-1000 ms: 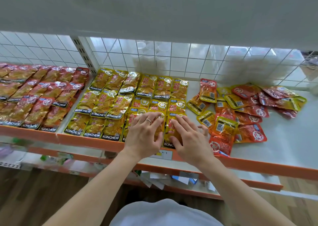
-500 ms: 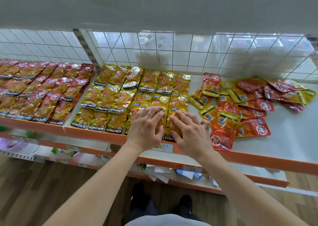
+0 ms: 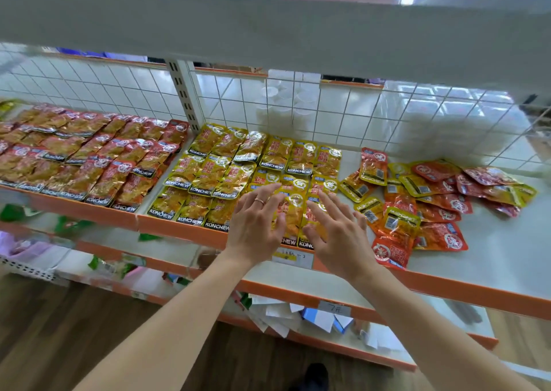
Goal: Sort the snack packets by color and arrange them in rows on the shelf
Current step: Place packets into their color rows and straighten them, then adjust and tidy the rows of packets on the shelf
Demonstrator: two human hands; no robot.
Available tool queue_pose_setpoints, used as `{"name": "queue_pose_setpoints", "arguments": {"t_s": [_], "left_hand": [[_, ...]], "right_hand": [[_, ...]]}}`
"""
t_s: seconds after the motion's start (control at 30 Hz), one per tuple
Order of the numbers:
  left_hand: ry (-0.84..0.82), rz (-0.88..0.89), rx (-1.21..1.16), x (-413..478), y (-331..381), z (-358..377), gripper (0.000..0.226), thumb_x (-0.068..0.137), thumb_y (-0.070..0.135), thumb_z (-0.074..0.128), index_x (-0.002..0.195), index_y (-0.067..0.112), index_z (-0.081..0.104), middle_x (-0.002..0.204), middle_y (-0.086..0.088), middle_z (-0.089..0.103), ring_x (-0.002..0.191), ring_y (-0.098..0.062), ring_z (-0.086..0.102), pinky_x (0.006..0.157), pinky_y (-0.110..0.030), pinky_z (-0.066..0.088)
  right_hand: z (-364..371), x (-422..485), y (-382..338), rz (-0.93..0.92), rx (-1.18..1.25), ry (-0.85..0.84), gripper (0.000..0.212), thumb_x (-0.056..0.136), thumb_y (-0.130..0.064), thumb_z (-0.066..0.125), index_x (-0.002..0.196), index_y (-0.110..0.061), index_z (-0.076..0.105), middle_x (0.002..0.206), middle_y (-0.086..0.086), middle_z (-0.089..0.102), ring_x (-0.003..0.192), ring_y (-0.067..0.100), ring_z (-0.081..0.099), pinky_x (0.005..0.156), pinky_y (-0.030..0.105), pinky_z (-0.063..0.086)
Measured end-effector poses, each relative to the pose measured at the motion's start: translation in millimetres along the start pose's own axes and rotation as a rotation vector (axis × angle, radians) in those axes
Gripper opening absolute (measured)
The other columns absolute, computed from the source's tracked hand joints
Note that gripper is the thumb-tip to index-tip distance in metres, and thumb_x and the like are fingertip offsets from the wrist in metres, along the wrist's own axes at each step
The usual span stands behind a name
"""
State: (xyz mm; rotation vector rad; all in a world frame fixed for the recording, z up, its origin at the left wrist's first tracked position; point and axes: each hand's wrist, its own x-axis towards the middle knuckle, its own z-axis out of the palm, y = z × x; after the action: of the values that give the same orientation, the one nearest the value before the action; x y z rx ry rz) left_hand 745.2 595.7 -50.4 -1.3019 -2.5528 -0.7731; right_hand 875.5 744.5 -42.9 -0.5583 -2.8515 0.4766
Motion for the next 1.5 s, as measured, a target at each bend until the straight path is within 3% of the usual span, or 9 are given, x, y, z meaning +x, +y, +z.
{"name": "queue_pose_setpoints", "arguments": {"t_s": [0.17,0.4,0.6,0.83,1.0,1.17,1.3,1.4,1.5], "left_hand": [[0.119,-0.043,0.045,-20.1,-34.4,-61.7,0.044,0.094,0.036,0.047,0.132,0.018,0.060,0.147,0.002,0.053,0.132,-0.023,0.051,0.106,-0.042,0.041],[0.277,-0.200,0.149,-63.8,-111.0,-171.1,0.052,0.092,0.038,0.048,0.138,0.016,0.055,0.142,-0.004,0.058,0.128,-0.029,0.054,0.104,-0.047,0.044],[0.272,-0.364,0.399,-121.3,-191.9,-255.1,0.052,0.091,0.044,0.049,0.134,0.017,0.060,0.141,-0.013,0.058,0.130,-0.034,0.051,0.106,-0.050,0.043],[0.319,-0.476,0.432,-183.4,-264.7,-327.6,0.050,0.093,0.044,0.043,0.135,0.021,0.057,0.146,-0.004,0.054,0.131,-0.033,0.048,0.105,-0.050,0.042],[0.327,-0.524,0.445,-207.3,-294.0,-347.9,0.047,0.093,0.043,0.045,0.132,0.021,0.059,0.147,-0.002,0.053,0.130,-0.031,0.049,0.103,-0.044,0.041],[0.326,-0.547,0.408,-212.9,-318.8,-344.2,0.051,0.094,0.047,0.042,0.133,0.018,0.058,0.148,-0.002,0.052,0.135,-0.030,0.047,0.110,-0.047,0.034],[0.317,-0.586,0.403,-207.3,-340.5,-342.7,0.055,0.092,0.047,0.041,0.134,0.017,0.058,0.148,-0.003,0.051,0.134,-0.031,0.047,0.105,-0.049,0.040],[0.289,-0.639,0.365,-197.4,-360.6,-348.1,0.061,0.090,0.051,0.031,0.138,0.021,0.055,0.153,0.001,0.046,0.140,-0.029,0.040,0.110,-0.051,0.035],[0.245,-0.678,0.368,-184.6,-390.5,-355.0,0.061,0.090,0.053,0.030,0.140,0.025,0.051,0.155,0.004,0.042,0.141,-0.029,0.039,0.113,-0.052,0.035]], "right_hand": [[-18.1,17.4,-69.7,-0.099,0.032,0.114,0.058,0.091,-0.053,0.049,0.143,-0.029,0.052,0.159,-0.004,0.036,0.148,0.019,0.029,0.109,0.048,0.025],[-12.7,52.6,-222.9,-0.398,0.031,0.091,0.057,0.093,-0.053,0.045,0.144,-0.028,0.049,0.156,-0.003,0.042,0.144,0.019,0.038,0.110,0.049,0.038],[12.5,57.4,-342.9,-0.550,0.060,0.014,0.066,0.093,-0.061,0.027,0.148,-0.030,0.044,0.161,-0.006,0.031,0.148,0.016,0.029,0.116,0.049,0.028],[43.5,69.3,-448.9,-0.642,0.116,0.041,0.055,0.099,-0.052,0.044,0.150,-0.033,0.040,0.163,-0.009,0.026,0.150,0.014,0.023,0.116,0.045,0.014],[59.8,73.3,-488.5,-0.626,0.191,0.021,0.051,0.101,-0.051,0.048,0.149,-0.040,0.039,0.162,-0.012,0.025,0.151,0.012,0.020,0.119,0.049,0.013],[82.1,80.6,-499.5,-0.620,0.227,-0.020,0.060,0.094,-0.061,0.033,0.149,-0.038,0.040,0.162,-0.013,0.026,0.151,0.011,0.018,0.119,0.053,0.015],[104.7,100.1,-511.5,-0.615,0.275,-0.054,0.059,0.095,-0.059,0.037,0.149,-0.036,0.040,0.162,-0.013,0.026,0.151,0.011,0.017,0.120,0.053,0.015],[121.1,124.8,-528.3,-0.635,0.302,-0.097,0.060,0.095,-0.060,0.035,0.150,-0.036,0.038,0.162,-0.012,0.025,0.151,0.011,0.016,0.119,0.056,0.021],[129.3,156.5,-548.8,-0.649,0.297,-0.108,0.058,0.095,-0.058,0.039,0.149,-0.038,0.039,0.162,-0.013,0.025,0.151,0.011,0.017,0.119,0.056,0.017]]}}
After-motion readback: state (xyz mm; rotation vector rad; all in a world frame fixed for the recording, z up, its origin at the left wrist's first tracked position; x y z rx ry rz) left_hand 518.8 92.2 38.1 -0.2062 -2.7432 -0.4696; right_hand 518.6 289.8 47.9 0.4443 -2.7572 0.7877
